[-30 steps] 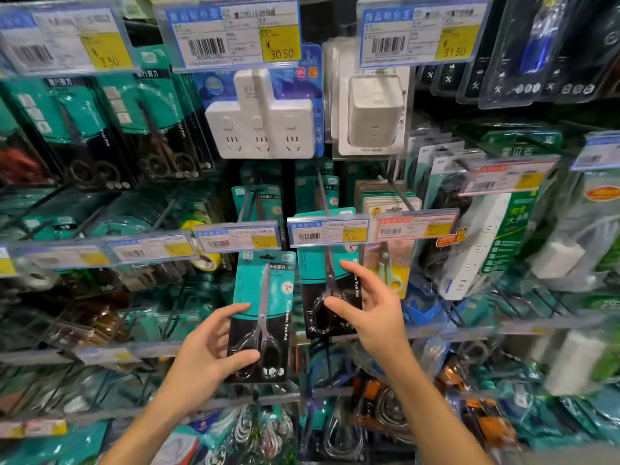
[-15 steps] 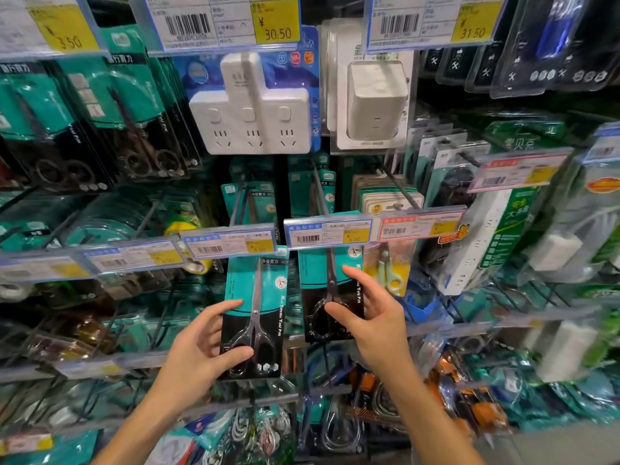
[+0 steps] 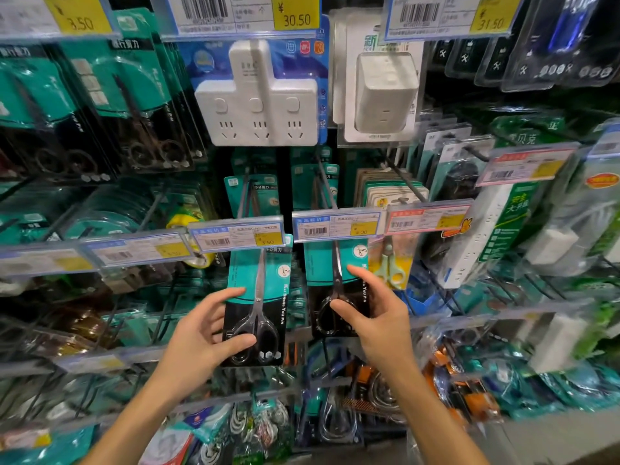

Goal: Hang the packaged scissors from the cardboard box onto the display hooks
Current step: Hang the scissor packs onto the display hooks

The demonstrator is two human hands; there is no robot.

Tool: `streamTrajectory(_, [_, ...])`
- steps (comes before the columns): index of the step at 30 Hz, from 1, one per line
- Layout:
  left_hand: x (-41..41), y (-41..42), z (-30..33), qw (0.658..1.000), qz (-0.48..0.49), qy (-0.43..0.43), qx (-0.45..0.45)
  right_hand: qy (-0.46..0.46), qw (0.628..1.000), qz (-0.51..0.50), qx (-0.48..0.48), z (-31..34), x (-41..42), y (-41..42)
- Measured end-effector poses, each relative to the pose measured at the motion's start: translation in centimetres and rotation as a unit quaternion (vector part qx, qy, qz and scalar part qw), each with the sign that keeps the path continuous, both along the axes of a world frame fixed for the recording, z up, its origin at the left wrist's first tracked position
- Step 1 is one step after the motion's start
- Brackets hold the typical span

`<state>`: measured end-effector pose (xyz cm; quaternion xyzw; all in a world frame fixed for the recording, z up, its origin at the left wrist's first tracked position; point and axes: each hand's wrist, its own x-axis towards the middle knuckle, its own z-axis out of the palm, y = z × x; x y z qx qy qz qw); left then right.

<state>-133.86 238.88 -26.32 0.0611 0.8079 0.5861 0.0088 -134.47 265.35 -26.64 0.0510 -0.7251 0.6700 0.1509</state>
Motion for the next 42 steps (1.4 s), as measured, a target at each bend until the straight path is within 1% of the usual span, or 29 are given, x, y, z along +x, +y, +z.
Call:
streamTrajectory(5, [0.5,0.1,0.4,1.000,-0.002,0.002,-0.004,0.018,1.000,0.006,0.006,0.4,0.5,-0.4])
streamTrajectory(11, [0.9,-0.5,0.5,1.000,-0.004,0.003,-0.006,-0.002,0.999,0.015,-0.033,0.2,-0.7,-0.5])
streamTrajectory(17, [1.4,-1.1,0.4,1.000,0.009,0.005,-0.005,-0.016,1.000,0.016,0.000,-0.1,-2.1,-0.4])
streamTrajectory(21, [1.6,-1.5,0.0,1.000,0.014,0.008,0.002,0.001,1.000,0.004,0.019,-0.1,-3.3,-0.5])
streamTrajectory(25, [1.5,-2.0,-0.6,1.000,0.016,0.003,0.013,0.011,1.000,0.006,0.008,-0.2,-4.5,-1.1])
streamTrajectory(29, [0.9,-2.0,-0.4,1.000,0.021,0.010,0.014,-0.009,1.000,0.008,-0.024,-0.3,-5.5,-1.7])
streamTrajectory(38, [-0.4,-1.0,-0.1,0.999,0.010,0.021,0.025,-0.013,0.999,-0.050,0.004,-0.9,-8.9,-2.4])
streamTrajectory(42, [-0.9,-0.9,-0.1,0.999,0.021,0.032,0.018,-0.033,0.998,-0.051,-0.022,-0.9,-10.2,-2.7])
